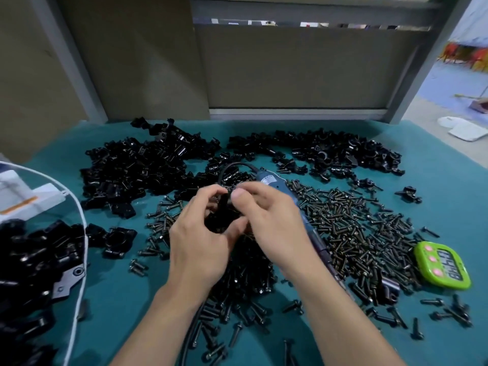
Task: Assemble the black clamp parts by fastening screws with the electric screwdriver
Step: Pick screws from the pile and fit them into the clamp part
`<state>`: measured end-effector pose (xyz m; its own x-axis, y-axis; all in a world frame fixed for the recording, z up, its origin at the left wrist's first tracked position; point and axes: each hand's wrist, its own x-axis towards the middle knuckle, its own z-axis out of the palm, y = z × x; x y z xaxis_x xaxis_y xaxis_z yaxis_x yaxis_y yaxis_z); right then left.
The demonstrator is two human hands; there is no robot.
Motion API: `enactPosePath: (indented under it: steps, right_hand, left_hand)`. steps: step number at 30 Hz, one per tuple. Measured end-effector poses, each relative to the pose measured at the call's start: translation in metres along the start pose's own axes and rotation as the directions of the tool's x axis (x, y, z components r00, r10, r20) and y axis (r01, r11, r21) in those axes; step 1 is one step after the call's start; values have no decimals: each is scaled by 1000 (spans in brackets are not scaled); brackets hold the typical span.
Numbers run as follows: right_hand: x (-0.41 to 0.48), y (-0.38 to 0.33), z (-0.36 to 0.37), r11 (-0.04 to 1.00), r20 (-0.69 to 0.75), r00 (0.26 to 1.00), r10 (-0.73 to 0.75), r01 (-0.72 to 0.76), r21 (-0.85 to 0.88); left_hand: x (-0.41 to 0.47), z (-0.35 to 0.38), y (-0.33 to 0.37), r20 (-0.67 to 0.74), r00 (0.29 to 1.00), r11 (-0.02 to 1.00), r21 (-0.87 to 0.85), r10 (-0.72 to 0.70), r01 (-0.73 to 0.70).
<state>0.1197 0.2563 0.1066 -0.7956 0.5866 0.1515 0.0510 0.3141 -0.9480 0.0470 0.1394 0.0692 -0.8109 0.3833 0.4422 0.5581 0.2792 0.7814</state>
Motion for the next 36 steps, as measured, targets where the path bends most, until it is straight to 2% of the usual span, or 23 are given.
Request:
enactPosePath:
  steps: [2,6,10,14,17,19,24,27,29,32,36]
  right_hand:
    - [-2,5,11,991,101,992,79,-89,98]
    - [2,14,13,923,68,987,146,-161,351]
    - [4,18,7,863,112,979,169,-202,464]
    - [4,11,0,879,107,988,109,-147,454]
    - [7,-7,3,881,117,990,72,-118,458]
    - [9,-21,18,879,180,979,101,-172,445]
    - [6,-57,70,902,346,921,182,-296,313]
    - [-5,-75,112,946,410,907,95,-210,246]
    - [-13,-87,146,970,452,892,16,-124,209]
    - [-23,-106,200,981,478,877,-49,-48,188]
    - [-33,-120,251,992,487,866,-117,128,9]
  left_hand:
    - [-1,1,-3,3,1000,1000,16,-9,9]
    - [3,-2,-6,57,998,999,-47,12,-9]
    - [6,-2,-6,107,994,981,-185,-32,51]
    - [9,-9,4,93,990,926,-352,-109,135]
    - [19,-24,18,50,979,931,-303,-199,204]
    - [27,-42,27,16,957,919,-273,-291,284]
    - [29,-107,43,-96,928,931,32,-359,363]
    - [9,-152,39,-239,917,869,312,-320,385]
    - [-5,-180,35,-366,889,802,423,-275,422]
    - [-19,-215,26,-497,824,740,439,-273,510]
    - [-27,-242,0,-532,755,611,466,-384,639]
